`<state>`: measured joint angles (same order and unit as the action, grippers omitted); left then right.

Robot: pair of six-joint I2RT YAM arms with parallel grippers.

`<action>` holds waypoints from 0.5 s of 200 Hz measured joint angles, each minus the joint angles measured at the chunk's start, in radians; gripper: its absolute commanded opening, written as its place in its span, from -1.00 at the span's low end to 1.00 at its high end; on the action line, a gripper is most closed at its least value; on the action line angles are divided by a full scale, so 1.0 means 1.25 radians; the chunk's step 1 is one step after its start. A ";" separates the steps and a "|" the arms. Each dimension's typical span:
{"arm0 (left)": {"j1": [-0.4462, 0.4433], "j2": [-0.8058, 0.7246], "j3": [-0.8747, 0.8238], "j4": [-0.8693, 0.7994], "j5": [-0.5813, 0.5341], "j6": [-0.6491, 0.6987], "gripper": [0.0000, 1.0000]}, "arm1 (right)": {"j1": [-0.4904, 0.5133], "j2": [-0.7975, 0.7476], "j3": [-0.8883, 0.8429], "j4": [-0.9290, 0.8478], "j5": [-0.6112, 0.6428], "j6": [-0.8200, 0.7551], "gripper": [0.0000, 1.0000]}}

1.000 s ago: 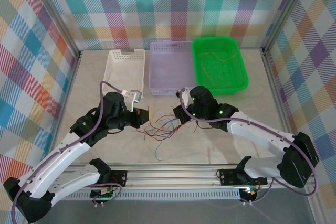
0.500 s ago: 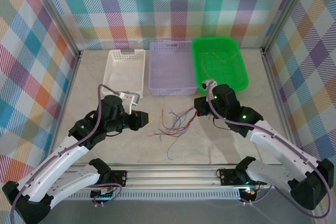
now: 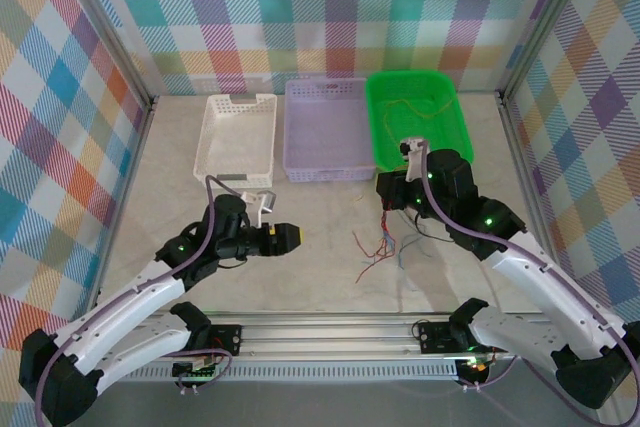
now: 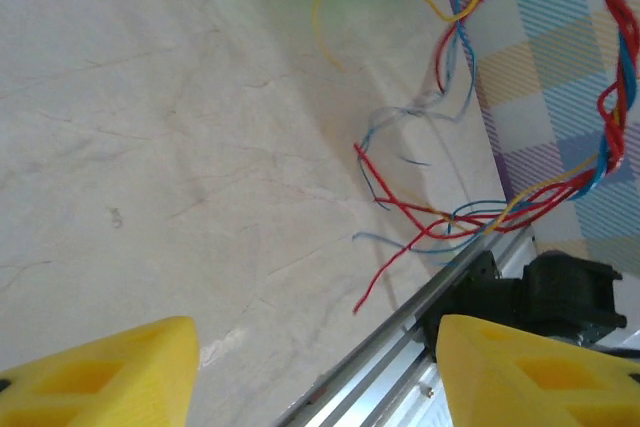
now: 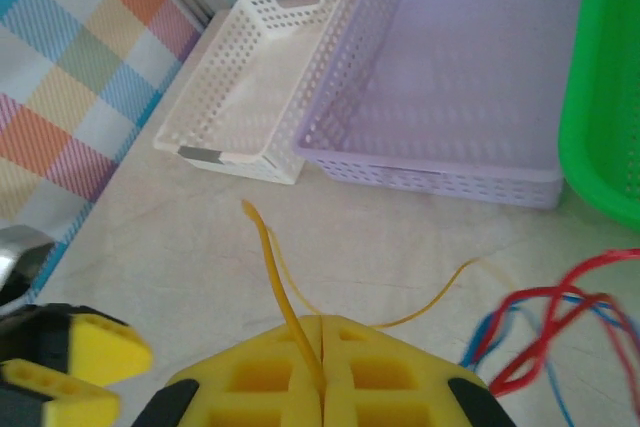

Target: Untangle the cables

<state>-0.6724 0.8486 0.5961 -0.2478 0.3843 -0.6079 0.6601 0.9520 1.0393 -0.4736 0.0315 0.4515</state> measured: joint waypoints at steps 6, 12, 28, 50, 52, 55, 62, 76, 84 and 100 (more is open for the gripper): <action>-0.010 0.006 -0.009 0.021 0.004 -0.008 0.42 | 0.000 0.000 0.002 0.000 -0.007 0.005 -1.00; -0.024 0.012 -0.015 0.045 0.008 -0.017 0.44 | 0.000 0.000 0.005 0.000 -0.018 0.007 -1.00; -0.061 0.027 -0.021 0.096 0.016 -0.030 0.46 | 0.000 0.004 0.013 0.001 -0.043 0.014 -1.00; -0.101 0.057 -0.022 0.172 0.021 -0.044 0.47 | 0.000 0.015 0.025 0.012 -0.085 0.029 -1.00; -0.104 0.060 -0.022 0.179 0.022 -0.046 0.47 | 0.000 0.015 0.025 0.013 -0.088 0.030 -1.00; -0.108 0.065 -0.022 0.185 0.022 -0.046 0.47 | 0.000 0.016 0.026 0.015 -0.092 0.031 -1.00; -0.115 0.074 -0.022 0.198 0.022 -0.047 0.47 | 0.000 0.017 0.027 0.018 -0.102 0.034 -1.00; -0.129 0.094 -0.022 0.219 0.020 -0.047 0.48 | 0.000 0.018 0.029 0.020 -0.120 0.041 -1.00; -0.137 0.104 -0.022 0.228 0.021 -0.047 0.48 | 0.000 0.018 0.033 0.020 -0.127 0.044 -1.00; -0.148 0.121 -0.025 0.244 0.019 -0.050 0.49 | 0.000 0.018 0.041 0.021 -0.139 0.049 -1.00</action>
<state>-0.8574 1.0000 0.5648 0.0574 0.4084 -0.6701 0.6601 0.9741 1.0904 -0.4473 -0.1429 0.5129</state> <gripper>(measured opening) 0.739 0.071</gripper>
